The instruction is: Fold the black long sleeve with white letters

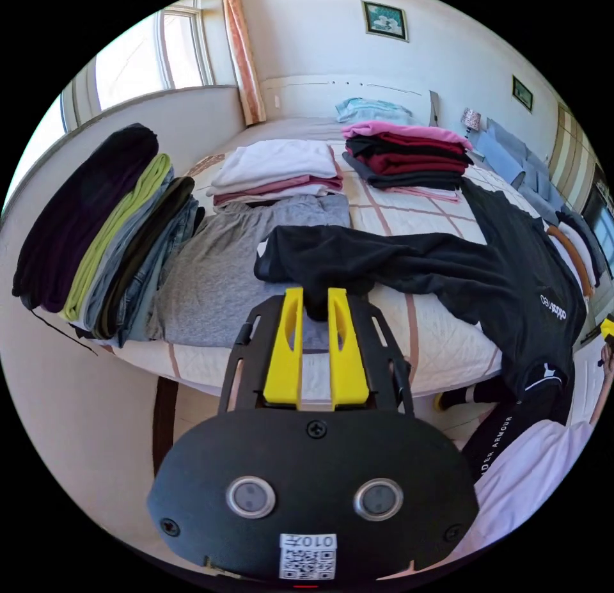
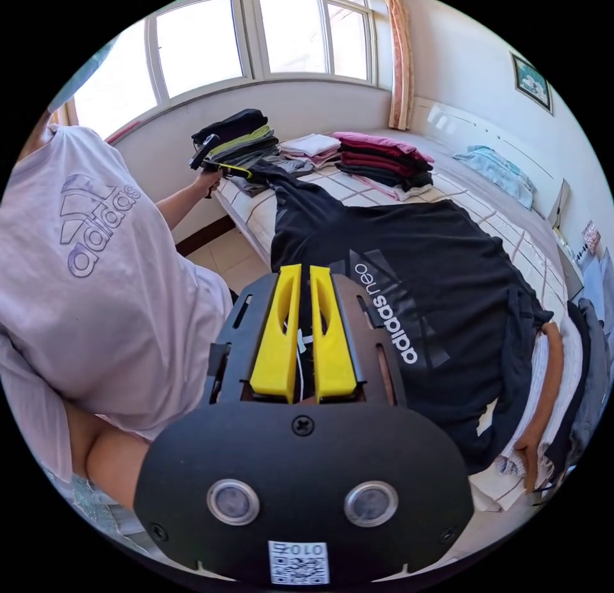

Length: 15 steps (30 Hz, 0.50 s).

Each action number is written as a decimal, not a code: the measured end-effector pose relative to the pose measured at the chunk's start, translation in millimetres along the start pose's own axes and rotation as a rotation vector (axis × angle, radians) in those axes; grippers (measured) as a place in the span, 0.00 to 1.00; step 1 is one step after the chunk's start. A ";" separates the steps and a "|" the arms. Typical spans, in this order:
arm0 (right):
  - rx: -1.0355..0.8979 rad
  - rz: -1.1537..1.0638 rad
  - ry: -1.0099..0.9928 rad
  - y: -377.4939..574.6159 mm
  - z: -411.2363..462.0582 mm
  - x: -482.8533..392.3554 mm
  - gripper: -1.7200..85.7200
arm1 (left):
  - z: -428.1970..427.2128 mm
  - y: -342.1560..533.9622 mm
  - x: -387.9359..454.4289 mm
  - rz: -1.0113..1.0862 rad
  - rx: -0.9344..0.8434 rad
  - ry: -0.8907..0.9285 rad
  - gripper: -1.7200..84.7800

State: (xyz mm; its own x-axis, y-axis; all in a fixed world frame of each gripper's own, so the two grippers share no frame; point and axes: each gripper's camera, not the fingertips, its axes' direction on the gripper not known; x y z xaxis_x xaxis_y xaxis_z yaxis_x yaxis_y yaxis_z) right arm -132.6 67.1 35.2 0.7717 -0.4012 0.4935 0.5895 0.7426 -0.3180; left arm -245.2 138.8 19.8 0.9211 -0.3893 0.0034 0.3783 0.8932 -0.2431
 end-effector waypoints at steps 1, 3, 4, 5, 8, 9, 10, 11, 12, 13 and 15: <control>-0.005 0.007 0.002 2.8 0.4 -0.4 0.07 | -6.2 -7.8 7.7 0.052 -0.005 -0.026 0.06; 0.002 0.038 0.016 17.8 -2.0 -0.1 0.07 | -11.6 -25.9 15.2 0.134 -0.078 -0.016 0.04; 0.009 0.045 0.018 22.2 -3.3 0.4 0.07 | -15.9 -40.4 14.4 0.135 -0.138 0.025 0.04; 0.028 0.060 0.020 31.3 -6.0 1.7 0.06 | -22.4 -56.0 13.5 0.151 -0.175 0.139 0.03; 0.073 0.088 0.024 52.9 -10.3 5.6 0.06 | -46.1 -99.8 24.9 0.251 -0.200 0.569 0.03; 0.088 0.097 0.028 60.7 -11.0 7.1 0.05 | -53.3 -108.5 31.0 0.280 -0.183 0.655 0.03; 0.098 0.100 0.030 64.5 -11.7 7.6 0.05 | -70.1 -125.6 47.7 0.345 -0.134 0.822 0.04; 0.127 0.110 0.037 72.3 -13.6 8.8 0.05 | -87.4 -141.7 67.8 0.393 -0.064 0.983 0.04; 0.164 0.127 0.048 80.2 -16.1 10.9 0.05 | -94.8 -149.5 79.6 0.414 -0.036 1.056 0.04; 0.184 0.136 0.052 84.3 -17.6 12.1 0.05 | -107.3 -164.3 104.6 0.428 0.025 1.194 0.05; 0.253 0.171 0.071 99.1 -23.4 19.2 0.05 | -124.4 -183.1 151.1 0.459 0.111 1.332 0.06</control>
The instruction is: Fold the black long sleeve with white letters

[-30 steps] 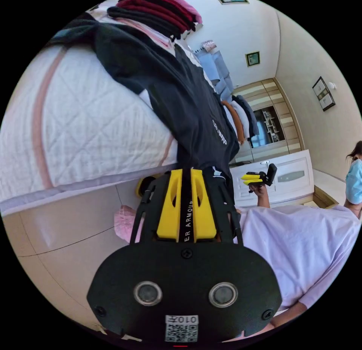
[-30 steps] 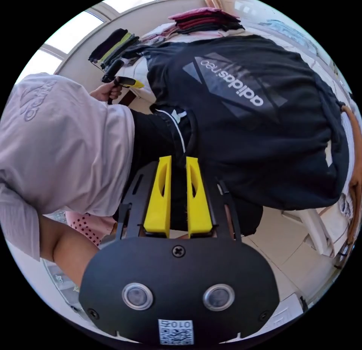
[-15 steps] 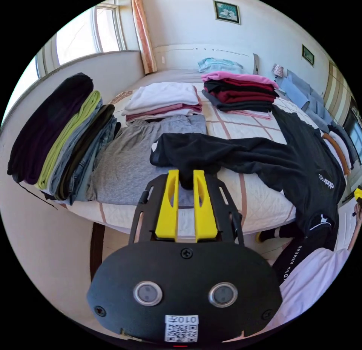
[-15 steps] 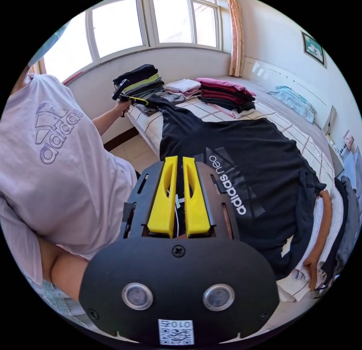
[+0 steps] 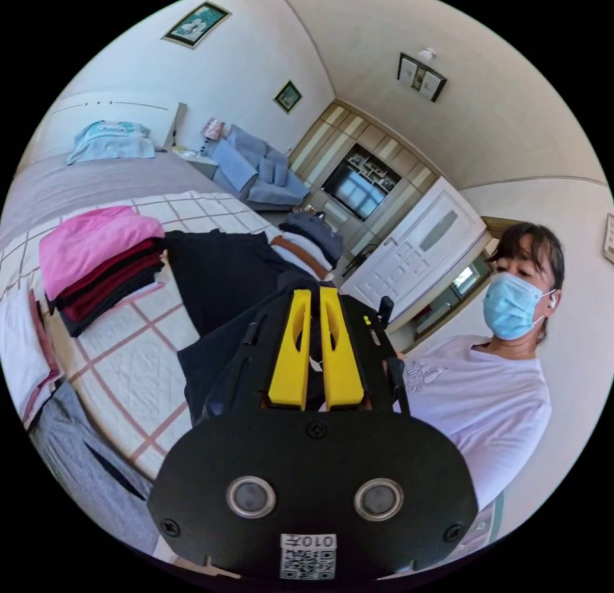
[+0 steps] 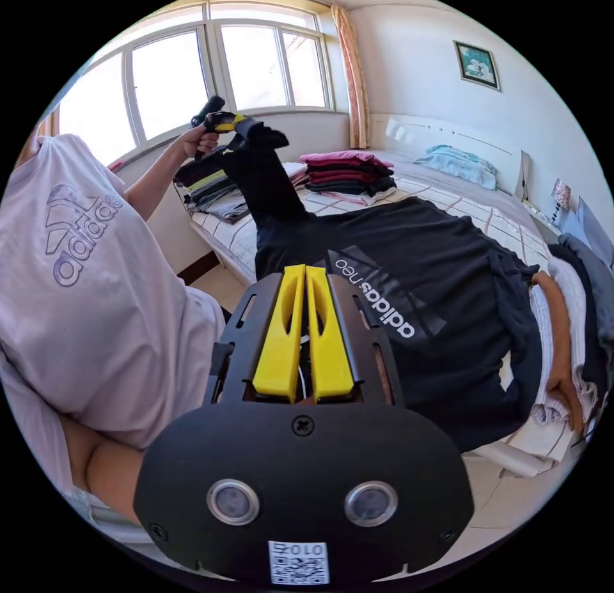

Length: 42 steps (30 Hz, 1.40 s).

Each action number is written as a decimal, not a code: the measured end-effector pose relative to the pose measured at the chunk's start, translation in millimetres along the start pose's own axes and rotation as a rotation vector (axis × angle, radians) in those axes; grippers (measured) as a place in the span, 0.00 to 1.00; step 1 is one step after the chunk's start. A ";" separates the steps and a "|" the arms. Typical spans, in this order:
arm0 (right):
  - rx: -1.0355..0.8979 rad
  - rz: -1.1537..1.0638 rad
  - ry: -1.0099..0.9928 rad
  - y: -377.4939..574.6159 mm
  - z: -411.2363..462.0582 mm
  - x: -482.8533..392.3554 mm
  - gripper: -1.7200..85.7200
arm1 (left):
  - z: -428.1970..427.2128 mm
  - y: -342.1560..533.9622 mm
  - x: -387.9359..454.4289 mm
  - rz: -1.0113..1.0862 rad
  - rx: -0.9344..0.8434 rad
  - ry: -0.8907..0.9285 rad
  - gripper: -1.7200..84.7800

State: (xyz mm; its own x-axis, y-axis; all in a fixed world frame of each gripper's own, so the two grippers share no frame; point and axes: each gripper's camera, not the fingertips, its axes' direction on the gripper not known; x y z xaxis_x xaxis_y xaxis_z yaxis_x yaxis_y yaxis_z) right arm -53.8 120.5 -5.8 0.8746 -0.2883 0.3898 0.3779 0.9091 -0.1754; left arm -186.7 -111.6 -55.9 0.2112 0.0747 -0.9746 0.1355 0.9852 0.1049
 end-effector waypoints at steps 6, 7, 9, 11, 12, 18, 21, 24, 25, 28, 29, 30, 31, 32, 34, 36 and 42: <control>-0.023 0.119 0.064 17.4 -1.4 35.3 0.07 | 162.1 -52.2 28.9 0.196 -0.219 0.000 0.16; -0.037 0.143 0.071 20.2 0.9 40.1 0.07 | 173.2 -41.3 28.5 0.204 -0.221 -0.009 0.17; -0.082 0.264 0.088 36.0 13.8 61.7 0.10 | 178.2 -16.5 23.2 0.189 -0.225 -0.073 0.18; -0.099 0.359 0.074 50.5 26.2 79.8 0.11 | 174.4 28.4 9.6 0.143 -0.256 -0.270 0.19; -0.100 0.421 0.057 58.5 34.3 92.4 0.12 | 172.7 41.1 6.4 0.133 -0.268 -0.324 0.19; -0.055 0.732 0.187 76.6 52.9 157.9 0.17 | 181.9 180.3 16.5 0.217 -0.543 -0.864 0.20; -0.078 0.801 0.316 70.7 63.3 188.8 0.18 | 190.0 222.1 24.4 0.186 -0.539 -0.932 0.21; -0.111 0.744 0.393 42.9 86.1 207.6 0.18 | 201.6 238.2 16.0 0.121 -0.524 -0.923 0.21; -0.123 0.724 0.409 35.8 91.9 210.5 0.18 | 210.1 241.2 12.8 0.125 -0.539 -0.936 0.21; -0.238 0.645 0.516 8.4 129.2 228.2 0.19 | 228.6 243.8 9.0 0.141 -0.535 -0.913 0.21; -0.283 0.624 0.509 3.5 146.8 235.1 0.19 | 234.5 243.8 8.3 0.139 -0.533 -0.926 0.21; -0.318 0.604 0.489 -1.3 163.6 237.4 0.19 | 237.2 243.9 8.5 0.143 -0.535 -0.938 0.21; -0.328 0.591 0.490 -3.8 171.3 236.2 0.19 | 240.7 243.9 10.1 0.156 -0.535 -0.967 0.21; -0.357 0.552 0.529 -9.3 185.0 229.4 0.17 | 241.1 243.4 13.8 0.174 -0.513 -0.984 0.20; -0.434 0.482 0.634 -22.4 198.8 214.9 0.12 | 238.8 242.0 18.9 0.178 -0.473 -1.015 0.20; -0.448 0.423 0.689 -55.0 191.4 202.4 0.08 | 239.3 241.6 18.5 0.178 -0.471 -1.023 0.19; -0.394 0.495 0.683 -122.5 128.0 243.1 0.08 | 252.7 243.8 2.6 0.188 -0.512 -1.013 0.17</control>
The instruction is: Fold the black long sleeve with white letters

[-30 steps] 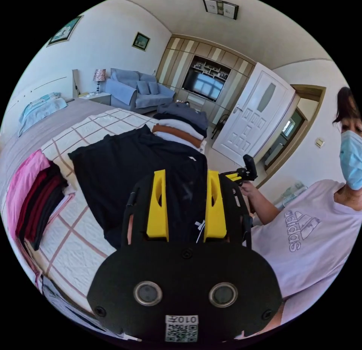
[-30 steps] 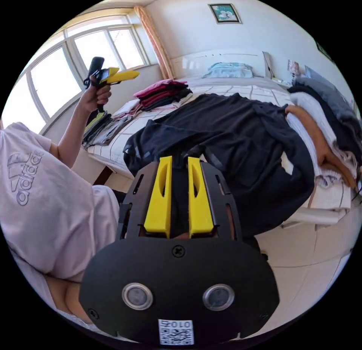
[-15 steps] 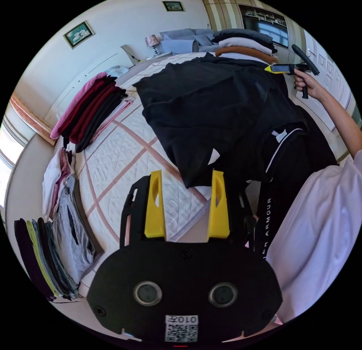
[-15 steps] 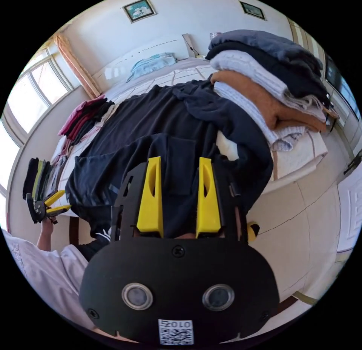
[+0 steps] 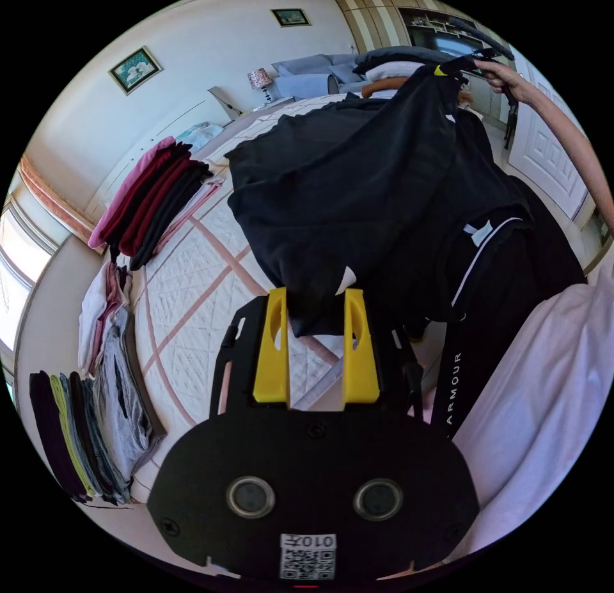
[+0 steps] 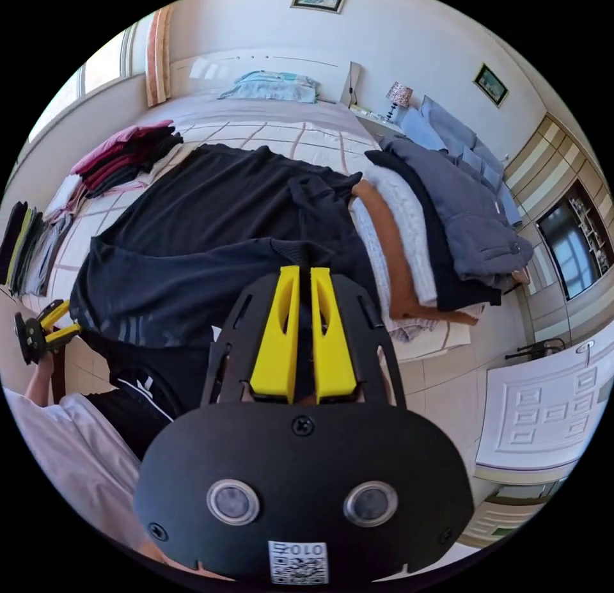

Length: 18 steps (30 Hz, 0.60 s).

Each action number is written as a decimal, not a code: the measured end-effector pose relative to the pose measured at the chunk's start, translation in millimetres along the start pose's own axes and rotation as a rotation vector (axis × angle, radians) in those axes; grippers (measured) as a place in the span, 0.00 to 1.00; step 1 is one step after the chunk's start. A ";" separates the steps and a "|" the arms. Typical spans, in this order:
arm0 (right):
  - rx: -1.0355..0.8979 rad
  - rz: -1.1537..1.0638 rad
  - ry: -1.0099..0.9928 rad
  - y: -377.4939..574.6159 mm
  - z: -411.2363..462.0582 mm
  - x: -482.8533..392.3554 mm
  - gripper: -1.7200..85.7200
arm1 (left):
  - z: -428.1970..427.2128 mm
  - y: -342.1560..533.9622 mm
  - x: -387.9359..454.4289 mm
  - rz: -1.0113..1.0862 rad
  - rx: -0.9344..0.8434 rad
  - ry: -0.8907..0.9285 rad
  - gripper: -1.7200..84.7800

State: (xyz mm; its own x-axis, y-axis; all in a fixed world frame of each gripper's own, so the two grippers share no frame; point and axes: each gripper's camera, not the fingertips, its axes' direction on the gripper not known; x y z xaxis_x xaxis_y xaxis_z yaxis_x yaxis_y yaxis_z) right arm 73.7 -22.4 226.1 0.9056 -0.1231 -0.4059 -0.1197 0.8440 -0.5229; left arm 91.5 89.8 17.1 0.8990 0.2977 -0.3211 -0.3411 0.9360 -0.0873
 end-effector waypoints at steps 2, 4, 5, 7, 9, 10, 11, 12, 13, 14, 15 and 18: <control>-0.075 -0.014 0.028 -17.1 13.7 -0.5 0.08 | 5.4 -1.2 2.8 0.032 -0.005 -0.023 0.17; -0.147 -0.077 0.022 -31.2 31.9 -14.8 0.08 | 7.4 -0.9 3.4 0.052 -0.003 -0.036 0.18; -0.167 -0.121 0.008 -37.7 41.8 -28.7 0.08 | 5.2 -2.4 -1.5 0.048 0.001 -0.013 0.18; -0.191 -0.169 0.013 -44.7 53.7 -49.1 0.08 | -7.1 -8.2 -22.3 -0.016 0.052 0.057 0.19; -0.204 -0.185 0.078 -50.2 64.8 -65.6 0.08 | -19.5 -20.1 -49.1 -0.042 0.120 0.079 0.19; -0.204 -0.187 0.082 -51.3 66.7 -67.7 0.08 | -20.7 -34.6 -66.8 0.001 0.125 0.065 0.19; -0.200 -0.185 0.069 -53.5 69.2 -69.7 0.08 | -16.0 -52.5 -84.4 0.070 0.118 0.056 0.19; -0.189 -0.181 0.030 -55.1 70.0 -70.0 0.08 | -12.0 -62.1 -93.6 0.104 0.118 0.059 0.19; -0.181 -0.178 0.005 -55.8 69.6 -69.8 0.08 | -2.3 -81.7 -112.0 0.172 0.127 0.085 0.20; -0.157 -0.171 -0.048 -57.1 67.6 -69.0 0.08 | 9.0 -101.0 -130.7 0.226 0.161 0.128 0.20; -0.131 -0.177 -0.092 -58.3 64.7 -69.0 0.08 | 15.1 -109.9 -139.3 0.255 0.184 0.164 0.20; -0.108 -0.213 -0.125 -65.7 60.2 -73.2 0.08 | 58.0 -155.5 -171.1 0.377 0.174 0.383 0.20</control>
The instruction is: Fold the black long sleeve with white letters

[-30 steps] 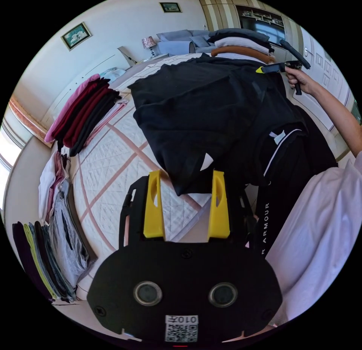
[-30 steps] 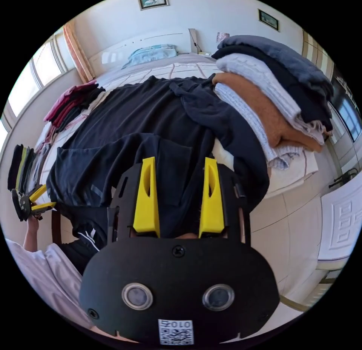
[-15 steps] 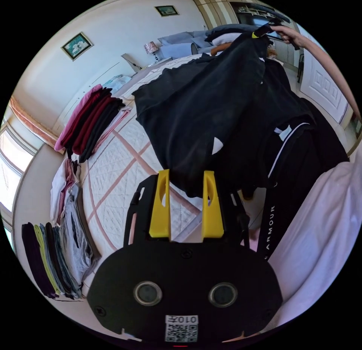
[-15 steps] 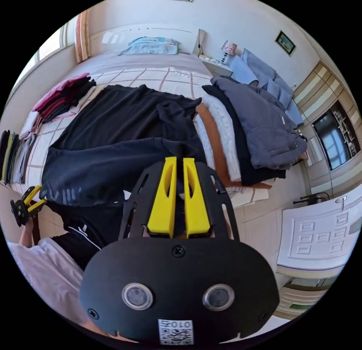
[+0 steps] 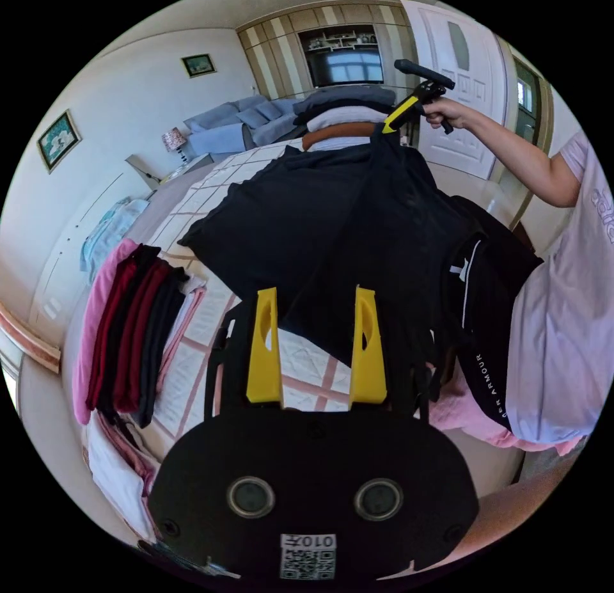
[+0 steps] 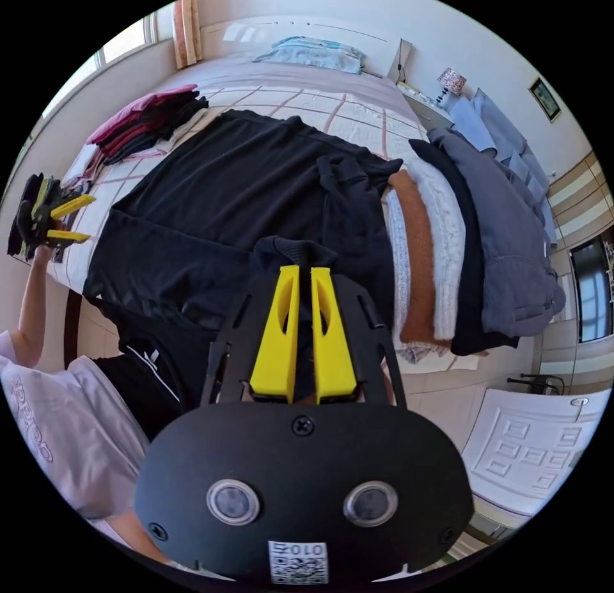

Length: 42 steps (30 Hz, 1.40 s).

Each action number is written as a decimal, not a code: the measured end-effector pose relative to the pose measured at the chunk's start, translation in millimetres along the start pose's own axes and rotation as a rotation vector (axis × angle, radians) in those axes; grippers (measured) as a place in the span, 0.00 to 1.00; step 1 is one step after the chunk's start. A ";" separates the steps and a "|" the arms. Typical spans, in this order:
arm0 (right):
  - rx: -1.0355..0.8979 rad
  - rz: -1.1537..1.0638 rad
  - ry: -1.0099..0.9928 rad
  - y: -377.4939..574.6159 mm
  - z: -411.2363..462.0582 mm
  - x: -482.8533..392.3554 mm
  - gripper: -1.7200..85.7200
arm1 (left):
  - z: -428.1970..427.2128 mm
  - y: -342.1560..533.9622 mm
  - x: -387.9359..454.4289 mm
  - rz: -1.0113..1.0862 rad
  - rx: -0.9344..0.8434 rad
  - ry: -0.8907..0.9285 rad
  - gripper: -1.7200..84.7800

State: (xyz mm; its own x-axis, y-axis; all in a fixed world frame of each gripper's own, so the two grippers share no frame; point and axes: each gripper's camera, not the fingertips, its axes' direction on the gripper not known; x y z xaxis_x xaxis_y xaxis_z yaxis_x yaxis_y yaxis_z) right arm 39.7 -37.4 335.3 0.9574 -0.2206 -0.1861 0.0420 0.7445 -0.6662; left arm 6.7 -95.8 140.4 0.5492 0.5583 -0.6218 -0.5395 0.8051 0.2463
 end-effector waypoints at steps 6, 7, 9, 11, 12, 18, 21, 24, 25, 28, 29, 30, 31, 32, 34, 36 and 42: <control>-0.070 -0.038 0.084 -34.0 -0.3 -1.3 0.08 | 81.2 -20.2 -64.4 -0.022 -0.200 0.328 0.14; -0.078 -0.036 0.092 -36.6 -0.2 -0.4 0.08 | 75.6 -16.1 -70.0 -0.020 -0.186 0.301 0.11; -0.111 -0.021 0.092 -43.5 4.0 5.8 0.08 | 70.6 -6.0 -80.6 -0.063 -0.185 0.314 0.06; -0.108 -0.005 0.050 -47.9 11.8 11.9 0.08 | 72.9 9.5 -91.1 -0.097 -0.182 0.336 0.03; -0.108 -0.005 0.014 -51.9 20.9 15.0 0.08 | 74.5 12.8 -94.2 -0.109 -0.182 0.335 0.03; -0.147 0.029 0.005 -83.3 81.1 20.7 0.08 | 92.7 34.5 -134.0 -0.299 -0.099 0.434 0.02; -0.081 0.044 -0.008 -98.0 91.0 25.7 0.08 | 98.5 37.3 -142.3 -0.304 -0.091 0.463 0.02; -0.016 0.036 0.025 -114.1 85.2 28.4 0.09 | 103.7 34.6 -147.6 -0.303 -0.111 0.465 0.03; 0.002 0.047 0.040 -116.9 81.0 30.3 0.10 | 105.1 32.9 -148.2 -0.301 -0.117 0.456 0.03; 0.081 0.125 0.078 -130.2 59.1 45.6 0.10 | 108.3 31.5 -148.0 -0.319 -0.119 0.439 0.04; 0.107 0.131 0.058 -137.8 51.7 46.8 0.10 | 107.3 30.7 -146.3 -0.327 -0.114 0.421 0.04; 0.139 0.097 0.024 -147.3 46.7 40.5 0.10 | 105.5 30.0 -144.8 -0.327 -0.105 0.406 0.04; 0.145 0.076 0.015 -153.2 46.2 35.3 0.11 | 100.7 28.9 -140.9 -0.326 -0.077 0.378 0.05; 0.138 0.044 0.021 -166.3 49.9 24.0 0.11 | 95.5 28.4 -137.9 -0.347 -0.063 0.350 0.05; 0.097 0.005 0.044 -186.3 65.8 7.8 0.13 | 83.7 27.2 -131.2 -0.381 -0.035 0.286 0.05; 0.030 -0.006 0.049 -208.2 95.1 -4.8 0.15 | 67.2 25.0 -120.6 -0.397 0.034 0.224 0.05; -0.043 0.091 0.116 -206.6 103.1 3.1 0.08 | 50.3 15.4 -91.7 -0.354 0.185 0.267 0.04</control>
State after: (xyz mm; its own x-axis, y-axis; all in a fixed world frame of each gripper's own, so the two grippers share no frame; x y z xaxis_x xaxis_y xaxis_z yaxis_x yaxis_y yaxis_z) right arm 63.4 -127.0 546.8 0.9172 -0.2267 -0.3278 -0.0582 0.7374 -0.6730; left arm -19.9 -124.5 238.6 0.4828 0.1917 -0.8545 -0.2132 0.9721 0.0976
